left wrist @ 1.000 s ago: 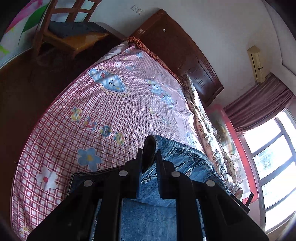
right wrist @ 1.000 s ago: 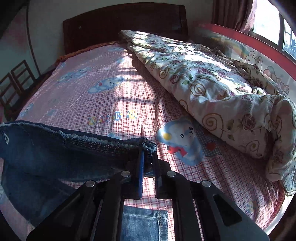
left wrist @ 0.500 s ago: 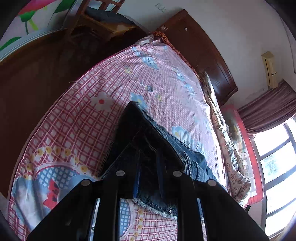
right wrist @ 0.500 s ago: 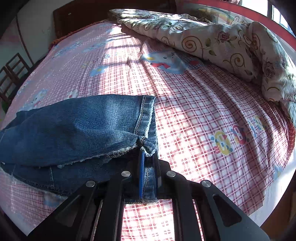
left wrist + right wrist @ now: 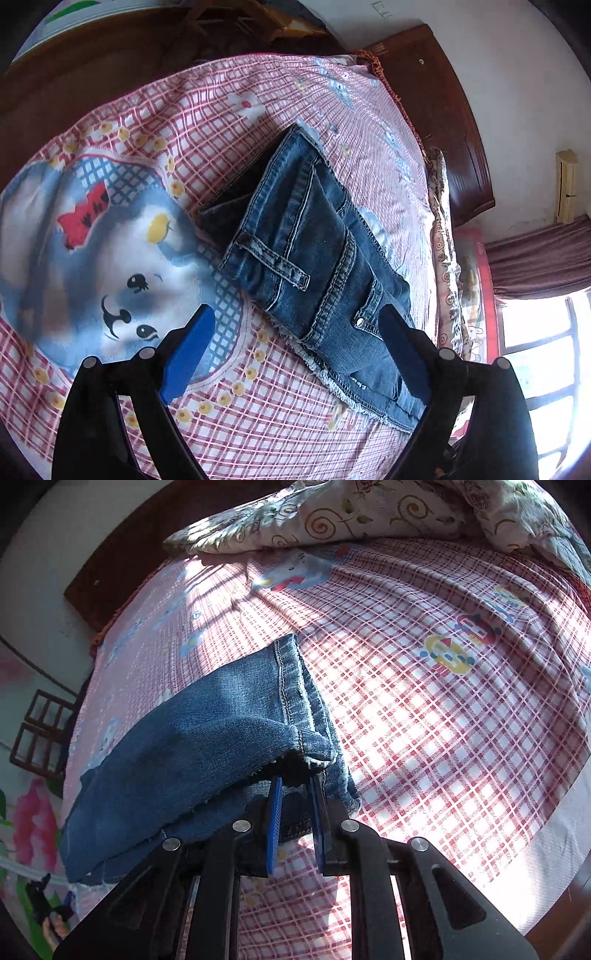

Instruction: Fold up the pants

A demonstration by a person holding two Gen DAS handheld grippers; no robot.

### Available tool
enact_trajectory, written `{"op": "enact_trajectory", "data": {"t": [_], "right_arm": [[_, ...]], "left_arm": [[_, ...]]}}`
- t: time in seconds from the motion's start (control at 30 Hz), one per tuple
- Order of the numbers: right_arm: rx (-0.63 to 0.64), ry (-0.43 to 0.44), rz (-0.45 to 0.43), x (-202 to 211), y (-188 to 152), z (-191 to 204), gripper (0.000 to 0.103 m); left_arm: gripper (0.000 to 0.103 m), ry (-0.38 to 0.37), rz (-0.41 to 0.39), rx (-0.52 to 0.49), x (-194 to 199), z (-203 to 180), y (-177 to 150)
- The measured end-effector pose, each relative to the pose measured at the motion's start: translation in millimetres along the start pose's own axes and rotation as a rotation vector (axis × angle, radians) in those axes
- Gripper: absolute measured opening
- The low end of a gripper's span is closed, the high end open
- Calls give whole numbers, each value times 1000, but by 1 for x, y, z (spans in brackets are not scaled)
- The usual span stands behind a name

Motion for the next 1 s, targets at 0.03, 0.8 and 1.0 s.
{"op": "enact_trajectory", "data": {"t": [0.03,0.8,1.0], "right_arm": [[8,5,4,2,-4,4,14],[16,136,17,16,-28,30,14],[-105,237,2,25,-30,19,14]], "left_arm": [[89,-12,14,34,-5,4,-3],[10,-36,-204,63,6,-7,20],[10,-89,-259,26,26,-33,49]]}}
Point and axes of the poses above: each gripper's, at about its wrist camera, not at the fingertips, and x roughly against the way its jaws point, z to its left, y to its top, the point moved 2 cm from there along -x, roughly the way its jaws point, and after that the axes turned 2 degrees about y, right-handed, at the moved point
